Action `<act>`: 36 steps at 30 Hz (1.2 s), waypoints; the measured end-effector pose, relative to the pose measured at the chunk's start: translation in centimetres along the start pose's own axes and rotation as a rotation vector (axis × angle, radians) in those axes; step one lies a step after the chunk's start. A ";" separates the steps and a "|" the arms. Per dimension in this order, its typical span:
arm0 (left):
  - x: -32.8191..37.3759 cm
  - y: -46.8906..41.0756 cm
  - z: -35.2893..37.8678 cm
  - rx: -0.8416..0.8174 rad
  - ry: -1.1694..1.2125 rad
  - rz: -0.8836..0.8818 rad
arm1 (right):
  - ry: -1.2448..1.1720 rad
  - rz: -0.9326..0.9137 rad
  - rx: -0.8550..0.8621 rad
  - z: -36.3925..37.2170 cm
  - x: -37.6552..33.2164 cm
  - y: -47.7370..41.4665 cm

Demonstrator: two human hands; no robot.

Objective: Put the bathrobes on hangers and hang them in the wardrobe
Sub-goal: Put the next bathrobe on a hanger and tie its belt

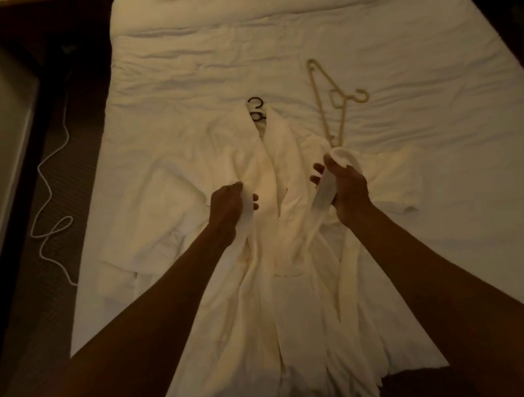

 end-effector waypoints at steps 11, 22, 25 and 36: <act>18.4 6.1 -6.2 -0.142 -0.330 0.007 | 0.388 -0.103 0.077 8.9 -12.4 12.0; 31.0 9.8 -12.0 -0.078 -0.516 0.243 | 0.326 -0.339 -0.072 17.2 -20.1 22.4; 34.0 10.7 -12.0 -0.170 -0.611 0.315 | 0.378 -0.418 -0.077 18.5 -22.1 24.6; 44.4 13.4 -12.7 -0.109 -0.948 0.517 | 0.522 -0.509 0.011 21.1 -25.0 28.6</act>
Point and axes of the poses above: each hand's wrist, its own y-axis away from the middle knuckle, its own z-axis out of the palm, x = y × z, the point moved 6 cm from there along -y, towards the middle knuckle, and after that the axes turned 11 degrees about z, right-handed, at the moved point
